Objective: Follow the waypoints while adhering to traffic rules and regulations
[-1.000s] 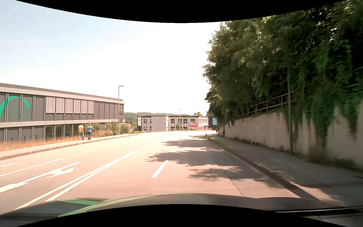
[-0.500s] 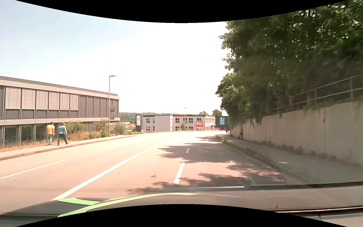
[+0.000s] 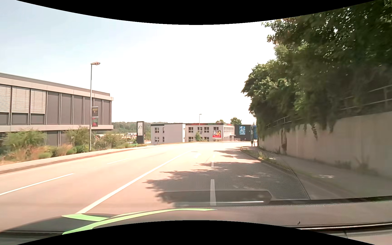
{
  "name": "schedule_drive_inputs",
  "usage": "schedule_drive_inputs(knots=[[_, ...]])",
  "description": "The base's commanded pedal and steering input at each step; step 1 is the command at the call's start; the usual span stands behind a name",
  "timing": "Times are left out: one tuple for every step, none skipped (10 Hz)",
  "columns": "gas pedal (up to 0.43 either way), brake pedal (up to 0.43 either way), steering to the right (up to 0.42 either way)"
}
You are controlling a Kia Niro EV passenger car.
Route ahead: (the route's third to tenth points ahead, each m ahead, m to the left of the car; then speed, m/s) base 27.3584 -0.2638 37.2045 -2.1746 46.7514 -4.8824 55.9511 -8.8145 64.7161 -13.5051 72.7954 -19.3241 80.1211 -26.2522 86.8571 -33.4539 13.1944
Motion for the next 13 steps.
schedule_drive_inputs(knots=[[0.0,0.0,0.01],[0.0,0.0,0.011],[0.0,0.0,0.012],[0.0,0.0,0.013],[0.0,0.0,0.015],[0.0,0.0,0.02],[0.0,0.0,0.024],[0.0,0.0,0.027],[0.0,0.0,0.029],[0.0,0.0,0.031],[0.0,0.0,0.032],[0.0,0.0,0.033],[0.0,0.0,0.034]])
